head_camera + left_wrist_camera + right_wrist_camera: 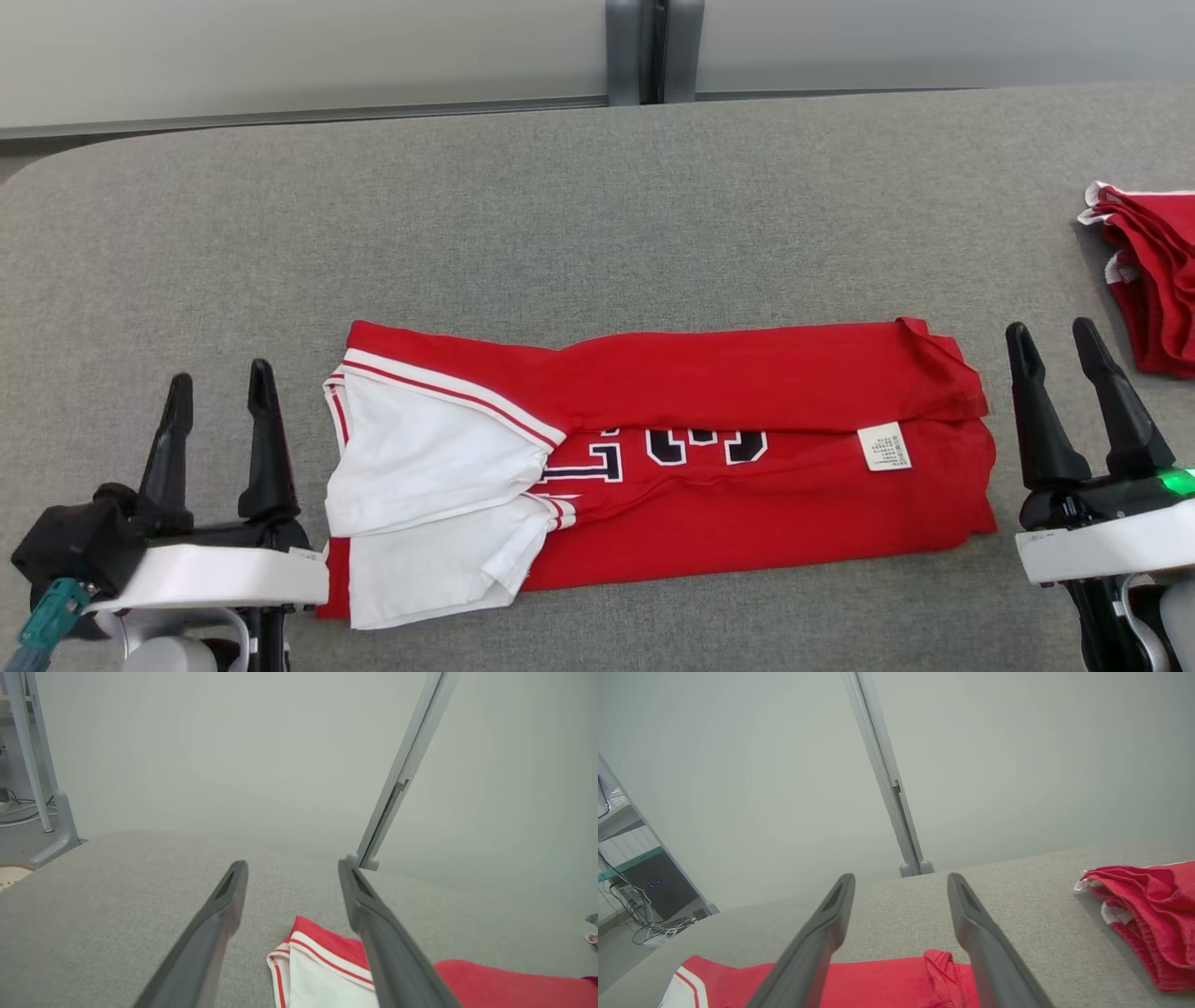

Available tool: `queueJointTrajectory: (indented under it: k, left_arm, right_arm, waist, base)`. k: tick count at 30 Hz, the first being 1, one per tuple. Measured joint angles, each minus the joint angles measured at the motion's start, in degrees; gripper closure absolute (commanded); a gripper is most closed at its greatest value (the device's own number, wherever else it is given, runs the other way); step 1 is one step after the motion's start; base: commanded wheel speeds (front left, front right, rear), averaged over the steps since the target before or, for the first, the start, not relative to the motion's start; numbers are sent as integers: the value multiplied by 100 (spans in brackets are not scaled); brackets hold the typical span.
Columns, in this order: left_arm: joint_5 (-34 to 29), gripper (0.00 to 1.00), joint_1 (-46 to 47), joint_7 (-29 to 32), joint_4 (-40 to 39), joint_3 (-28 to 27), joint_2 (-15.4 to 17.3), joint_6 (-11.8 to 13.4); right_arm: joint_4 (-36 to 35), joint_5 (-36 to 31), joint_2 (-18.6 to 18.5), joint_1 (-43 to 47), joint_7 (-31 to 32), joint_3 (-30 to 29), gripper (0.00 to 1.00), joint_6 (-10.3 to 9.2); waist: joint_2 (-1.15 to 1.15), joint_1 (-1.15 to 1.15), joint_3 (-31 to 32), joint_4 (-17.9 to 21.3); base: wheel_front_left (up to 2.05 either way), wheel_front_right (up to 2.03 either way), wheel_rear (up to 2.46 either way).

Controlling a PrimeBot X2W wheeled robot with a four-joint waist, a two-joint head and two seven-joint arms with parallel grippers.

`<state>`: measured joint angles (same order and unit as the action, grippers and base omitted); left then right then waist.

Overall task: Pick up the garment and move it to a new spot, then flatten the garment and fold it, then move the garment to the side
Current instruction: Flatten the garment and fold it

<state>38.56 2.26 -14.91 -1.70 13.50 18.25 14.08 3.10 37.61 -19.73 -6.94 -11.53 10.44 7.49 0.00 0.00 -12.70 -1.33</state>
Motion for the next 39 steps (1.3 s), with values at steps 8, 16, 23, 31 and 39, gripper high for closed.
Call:
queueJointTrajectory:
  k: [8, 16, 23, 31, 39]
  left_arm:
    - [-1179, 0, 73, -8, -532, -277, -338, -151]
    - [-1597, 0, -233, -8, -130, -216, -446, -276]
    - [-1680, 0, -437, -8, 452, -130, -475, -403]
    - [-1670, 0, -440, -9, 655, -137, -502, -465]
    - [-1683, 0, -438, -9, 664, -157, -516, -488]
  right_arm:
    - [-485, -1007, 411, 254, 267, -330, 0, 0]
    - [-502, -1880, 669, 617, 397, -510, 0, 0]
    - [-421, -2108, 768, 907, 447, -543, 0, 0]
    - [-385, -2120, 818, 966, 470, -560, 0, 0]
    - [-344, -2120, 832, 965, 500, -609, 0, 0]
  waist:
    - [0, 0, 202, 37]
    - [0, 0, 422, 117]
    - [0, 0, 604, 197]
    - [0, 0, 657, 209]
    - [0, 0, 650, 210]
  base:
    - [0, 0, 0]
    - [0, 0, 0]
    - [0, 0, 0]
    - [0, 0, 0]
    - [0, 0, 0]
